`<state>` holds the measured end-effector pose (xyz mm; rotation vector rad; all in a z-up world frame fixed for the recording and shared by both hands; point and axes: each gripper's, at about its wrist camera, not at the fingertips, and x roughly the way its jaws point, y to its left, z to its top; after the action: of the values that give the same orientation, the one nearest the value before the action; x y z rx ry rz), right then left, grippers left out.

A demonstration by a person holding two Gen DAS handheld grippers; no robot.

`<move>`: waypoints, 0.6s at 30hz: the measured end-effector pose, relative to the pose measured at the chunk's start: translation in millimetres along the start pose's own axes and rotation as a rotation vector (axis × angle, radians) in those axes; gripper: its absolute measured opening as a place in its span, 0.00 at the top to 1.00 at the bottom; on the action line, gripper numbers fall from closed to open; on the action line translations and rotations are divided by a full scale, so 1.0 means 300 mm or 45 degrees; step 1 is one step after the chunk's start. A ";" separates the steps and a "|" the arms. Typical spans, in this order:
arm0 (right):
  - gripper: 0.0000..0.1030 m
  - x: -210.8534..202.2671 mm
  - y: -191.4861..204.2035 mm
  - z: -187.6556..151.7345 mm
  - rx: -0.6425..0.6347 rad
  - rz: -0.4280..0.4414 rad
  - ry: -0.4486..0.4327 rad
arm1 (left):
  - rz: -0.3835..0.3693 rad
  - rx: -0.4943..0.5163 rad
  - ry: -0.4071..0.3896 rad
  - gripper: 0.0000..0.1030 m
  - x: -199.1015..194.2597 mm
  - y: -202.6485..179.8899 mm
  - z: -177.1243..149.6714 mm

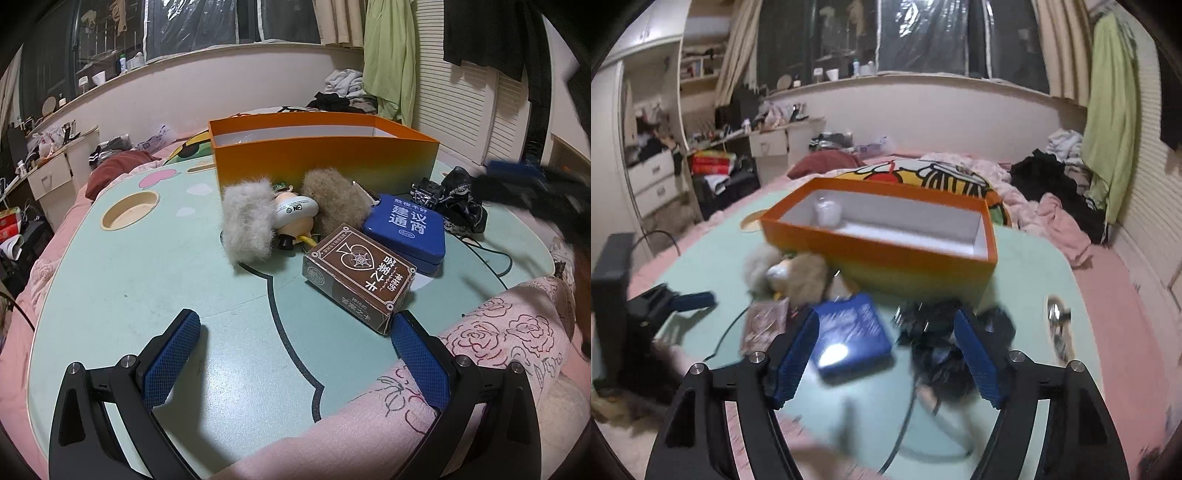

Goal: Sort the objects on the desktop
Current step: 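Grasp the black toy car and set it beside the lace fabric, right tool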

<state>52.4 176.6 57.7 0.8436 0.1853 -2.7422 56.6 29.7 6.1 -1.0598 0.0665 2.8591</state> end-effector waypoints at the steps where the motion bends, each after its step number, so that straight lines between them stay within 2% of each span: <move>1: 0.20 -0.010 0.008 -0.027 0.023 -0.012 -0.001 | 0.000 0.000 0.000 0.00 0.000 0.000 0.000; 4: 0.17 -0.018 0.036 -0.129 0.062 -0.082 0.020 | 0.000 0.000 0.000 0.00 0.000 0.000 0.000; 6: 0.13 0.018 0.047 -0.169 0.051 -0.090 0.097 | 0.001 0.001 0.001 0.00 0.001 0.000 0.000; 8: 0.00 0.061 -0.006 -0.183 0.138 -0.033 0.165 | 0.003 0.000 0.002 0.00 0.001 0.001 0.000; 9: 0.00 0.070 -0.029 -0.181 0.171 -0.035 0.153 | 0.005 0.000 0.002 0.00 0.000 0.000 0.000; 18: 0.00 0.082 -0.026 -0.194 0.130 -0.037 0.128 | 0.009 0.001 0.001 0.00 -0.003 -0.008 0.001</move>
<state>61.7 190.3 -3.7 1.0149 0.0779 -2.7582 57.3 32.0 7.0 -1.0630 0.0709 2.8645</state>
